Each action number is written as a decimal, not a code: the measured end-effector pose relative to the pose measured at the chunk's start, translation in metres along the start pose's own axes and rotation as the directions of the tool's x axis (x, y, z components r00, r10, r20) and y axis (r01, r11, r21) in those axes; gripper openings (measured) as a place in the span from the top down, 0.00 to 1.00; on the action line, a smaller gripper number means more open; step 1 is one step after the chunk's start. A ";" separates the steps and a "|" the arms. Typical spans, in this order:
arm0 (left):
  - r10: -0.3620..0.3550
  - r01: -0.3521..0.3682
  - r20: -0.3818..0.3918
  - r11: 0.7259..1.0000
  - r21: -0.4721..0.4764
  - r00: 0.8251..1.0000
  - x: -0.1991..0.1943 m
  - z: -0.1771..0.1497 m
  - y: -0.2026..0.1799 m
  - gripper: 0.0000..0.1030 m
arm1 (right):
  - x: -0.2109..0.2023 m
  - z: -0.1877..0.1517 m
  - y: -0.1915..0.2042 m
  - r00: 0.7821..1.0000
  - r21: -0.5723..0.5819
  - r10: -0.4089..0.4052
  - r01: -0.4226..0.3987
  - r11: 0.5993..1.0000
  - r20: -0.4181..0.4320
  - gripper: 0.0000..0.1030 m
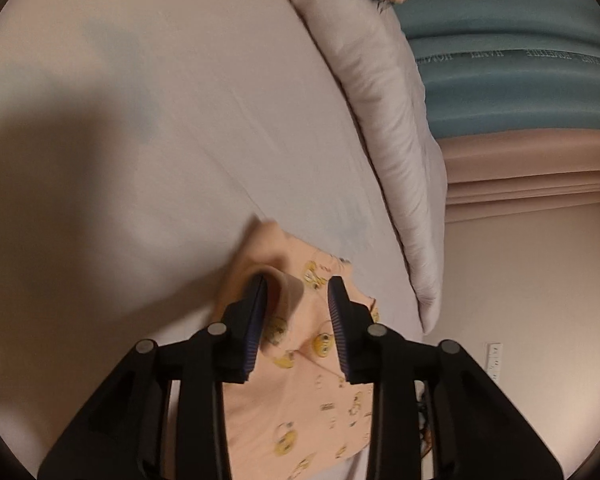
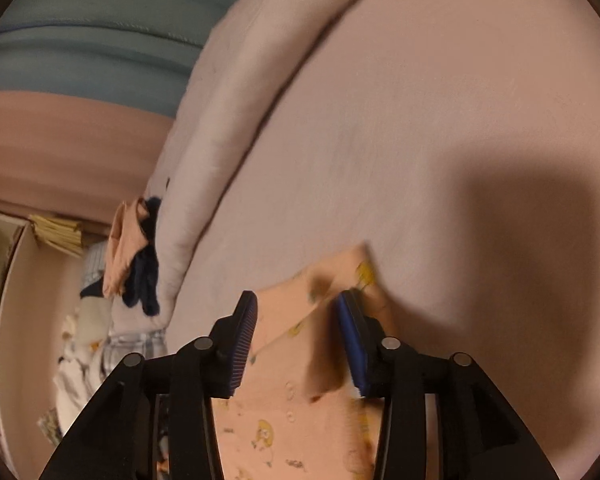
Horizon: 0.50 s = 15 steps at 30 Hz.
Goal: Fold small clothes
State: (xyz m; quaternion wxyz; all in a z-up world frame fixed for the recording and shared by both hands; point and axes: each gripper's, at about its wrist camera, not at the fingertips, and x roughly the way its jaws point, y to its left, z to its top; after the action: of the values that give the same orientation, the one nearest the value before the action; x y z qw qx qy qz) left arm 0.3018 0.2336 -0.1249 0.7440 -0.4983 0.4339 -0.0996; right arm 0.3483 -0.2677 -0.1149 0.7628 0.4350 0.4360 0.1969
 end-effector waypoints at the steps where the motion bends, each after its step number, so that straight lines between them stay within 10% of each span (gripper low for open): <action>1: 0.010 -0.010 0.015 1.000 0.027 1.000 -0.009 -0.001 -0.001 0.70 | -0.012 0.000 0.000 1.000 -0.012 -0.013 0.013 1.000 0.024 0.57; 10: 0.035 0.015 -0.136 0.937 0.349 0.990 -0.019 -0.072 -0.041 0.72 | -0.037 -0.079 0.050 0.994 -0.527 -0.080 0.026 0.850 -0.079 0.59; 15: 0.162 -0.013 -0.280 0.884 0.468 0.946 0.043 -0.103 -0.062 0.73 | 0.001 -0.104 0.060 0.973 -0.604 -0.169 0.041 0.796 -0.157 0.69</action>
State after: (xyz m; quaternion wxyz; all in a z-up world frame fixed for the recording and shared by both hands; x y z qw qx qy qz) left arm 0.2687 0.1114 -0.1104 0.7666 -0.2655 0.5319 -0.2426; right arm 0.2668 -0.1830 -0.0906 0.8220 0.1258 0.4508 0.3244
